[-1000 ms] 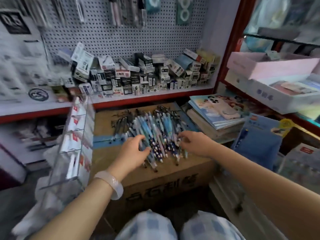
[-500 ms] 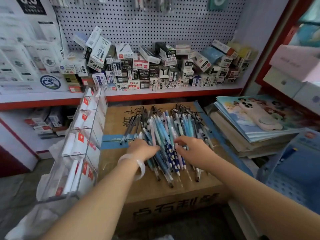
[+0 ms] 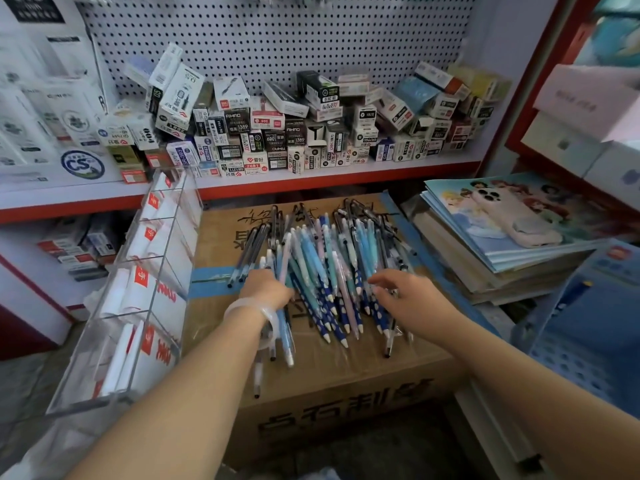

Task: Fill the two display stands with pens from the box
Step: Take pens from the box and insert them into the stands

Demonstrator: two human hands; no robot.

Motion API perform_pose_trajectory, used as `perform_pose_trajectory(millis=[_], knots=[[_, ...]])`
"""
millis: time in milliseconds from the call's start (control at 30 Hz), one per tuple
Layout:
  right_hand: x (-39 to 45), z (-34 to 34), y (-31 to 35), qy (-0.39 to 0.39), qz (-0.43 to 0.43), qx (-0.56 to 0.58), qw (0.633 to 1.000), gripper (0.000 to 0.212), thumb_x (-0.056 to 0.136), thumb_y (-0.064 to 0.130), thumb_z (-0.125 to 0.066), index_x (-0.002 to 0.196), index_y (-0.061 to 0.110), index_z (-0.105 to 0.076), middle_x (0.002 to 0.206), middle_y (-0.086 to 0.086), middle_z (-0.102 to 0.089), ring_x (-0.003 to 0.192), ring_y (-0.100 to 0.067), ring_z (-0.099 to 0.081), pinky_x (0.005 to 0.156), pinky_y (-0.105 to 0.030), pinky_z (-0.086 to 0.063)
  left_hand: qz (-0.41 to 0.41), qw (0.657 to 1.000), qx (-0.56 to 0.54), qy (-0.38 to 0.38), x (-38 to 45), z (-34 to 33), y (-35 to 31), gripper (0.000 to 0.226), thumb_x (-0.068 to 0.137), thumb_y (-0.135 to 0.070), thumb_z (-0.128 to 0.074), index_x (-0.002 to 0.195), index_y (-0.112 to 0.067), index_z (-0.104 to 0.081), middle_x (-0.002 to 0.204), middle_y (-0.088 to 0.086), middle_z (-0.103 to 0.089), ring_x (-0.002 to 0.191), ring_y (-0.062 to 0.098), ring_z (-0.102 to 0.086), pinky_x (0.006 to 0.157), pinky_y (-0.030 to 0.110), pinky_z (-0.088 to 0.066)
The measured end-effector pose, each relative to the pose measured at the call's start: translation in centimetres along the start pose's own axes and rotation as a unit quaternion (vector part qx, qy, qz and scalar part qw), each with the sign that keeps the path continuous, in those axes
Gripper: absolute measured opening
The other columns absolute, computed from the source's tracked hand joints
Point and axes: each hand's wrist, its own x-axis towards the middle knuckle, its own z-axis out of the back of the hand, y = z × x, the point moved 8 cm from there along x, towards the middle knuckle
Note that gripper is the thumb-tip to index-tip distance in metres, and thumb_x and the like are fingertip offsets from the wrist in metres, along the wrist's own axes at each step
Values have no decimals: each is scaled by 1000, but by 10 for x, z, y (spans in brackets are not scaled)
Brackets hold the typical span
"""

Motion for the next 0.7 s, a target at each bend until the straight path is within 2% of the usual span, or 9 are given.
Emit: perform_pose_trajectory(millis=[100,167,233,267,400,467,533,600,700], knots=[[-3,2,-5,-5,-4,0,1000,34,100,27,-41,132,20,-50,125,1,-58,94,-11,-57,66,-13,-44,9,999,-35,22,4,5,8,26,93,-19,-52,71,-15,-38,69,3,-38,56,13,-39,48,23,-31],[-4,2,-7,-5,-9,-2,1000,34,100,27,-42,132,20,-50,126,1,-59,100,-12,-57,74,-16,-45,21,995,-91,39,5,7,14,13,94,-20,-50,88,-10,-45,73,3,-37,62,16,-43,56,25,-37],[-6,1,-7,-2,-12,-7,1000,34,100,27,-41,132,20,-50,126,1,-59,102,-13,-58,78,-19,-45,34,982,-179,54,7,5,21,23,94,-18,-51,112,-5,-45,82,4,-40,82,25,-56,76,34,-52],[-7,1,-6,-2,-13,-7,1000,34,100,27,-41,132,20,-50,126,1,-59,101,-14,-59,79,-20,-46,45,971,-228,62,5,5,24,24,94,-15,-52,115,-5,-43,86,5,-41,85,27,-58,81,37,-53],[-12,2,-1,-1,-13,-6,1000,34,100,27,-41,131,19,-51,126,0,-58,100,-15,-59,80,-23,-48,56,942,-323,76,-7,6,29,25,94,-9,-50,118,-6,-44,105,12,-44,67,19,-48,57,28,-50],[-15,4,3,-3,-10,-3,1000,34,100,28,-41,131,19,-51,125,0,-58,100,-16,-59,81,-23,-48,50,940,-331,70,-12,8,32,23,94,-7,-51,116,-3,-47,92,12,-47,63,19,-48,42,23,-48],[-19,7,7,-7,-7,2,1000,34,100,27,-41,131,19,-50,124,-1,-59,101,-16,-59,80,-22,-47,44,940,-330,73,-19,10,32,5,94,-6,-50,98,-4,-49,77,11,-46,59,20,-47,32,16,-41],[-24,10,11,-10,-5,1,1000,34,100,28,-41,131,18,-50,124,-1,-60,102,-16,-59,81,-22,-47,30,939,-332,79,-29,13,28,6,94,-7,-49,88,-5,-48,71,10,-45,55,20,-46,33,17,-41],[-32,16,19,-18,5,11,1000,32,100,26,-41,130,18,-51,113,-1,-62,85,-12,-61,67,-17,-46,-2,932,-352,83,-42,20,13,11,94,-10,-51,100,-2,-48,68,9,-46,52,19,-45,42,25,-43]])
